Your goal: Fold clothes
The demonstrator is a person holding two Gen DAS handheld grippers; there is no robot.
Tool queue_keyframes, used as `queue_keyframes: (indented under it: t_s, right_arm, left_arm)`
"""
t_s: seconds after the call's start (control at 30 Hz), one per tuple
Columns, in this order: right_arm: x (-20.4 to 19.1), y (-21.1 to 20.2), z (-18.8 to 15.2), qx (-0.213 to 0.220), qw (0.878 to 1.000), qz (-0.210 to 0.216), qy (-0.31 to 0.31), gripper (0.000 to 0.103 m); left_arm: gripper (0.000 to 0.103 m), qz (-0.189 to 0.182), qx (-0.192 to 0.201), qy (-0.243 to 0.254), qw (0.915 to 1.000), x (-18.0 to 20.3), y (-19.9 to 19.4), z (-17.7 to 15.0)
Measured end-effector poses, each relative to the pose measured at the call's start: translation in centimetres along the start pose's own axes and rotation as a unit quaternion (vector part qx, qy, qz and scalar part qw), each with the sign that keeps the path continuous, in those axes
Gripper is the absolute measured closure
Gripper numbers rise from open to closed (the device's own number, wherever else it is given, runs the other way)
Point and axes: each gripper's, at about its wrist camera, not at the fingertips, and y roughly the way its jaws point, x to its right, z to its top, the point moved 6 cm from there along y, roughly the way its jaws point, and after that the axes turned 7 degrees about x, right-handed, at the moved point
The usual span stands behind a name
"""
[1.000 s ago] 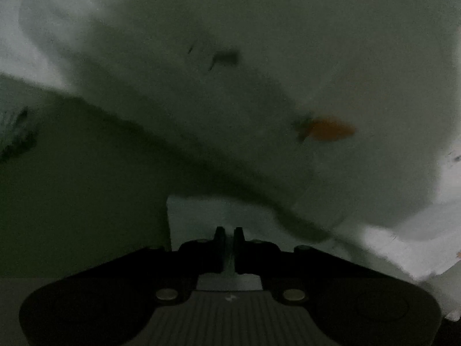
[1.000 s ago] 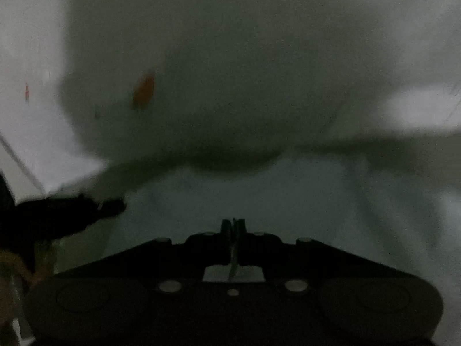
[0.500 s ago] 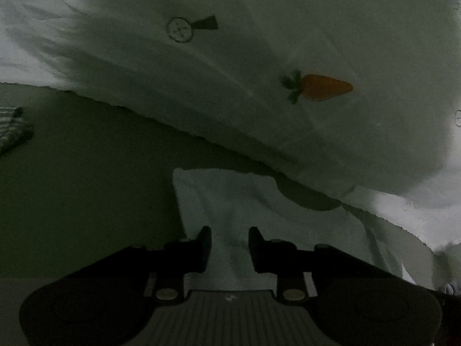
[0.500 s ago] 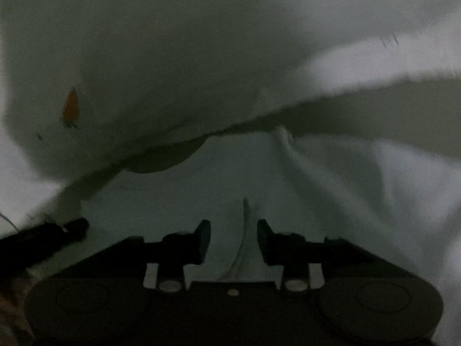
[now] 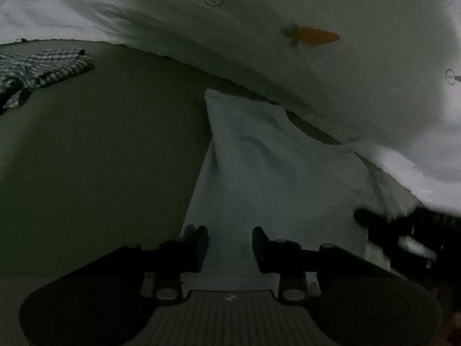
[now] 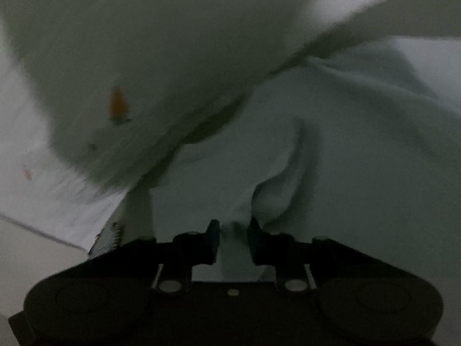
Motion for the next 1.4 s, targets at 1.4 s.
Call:
queue_keyframes:
  t_s: [1.4]
  right_arm:
    - [-1.3, -1.6, -0.9, 0.011, 0.994, -0.041, -0.099, 0.097]
  left_arm:
    - [0.048, -0.043, 0.014, -0.051, 0.9977, -0.8, 0.2, 0.3]
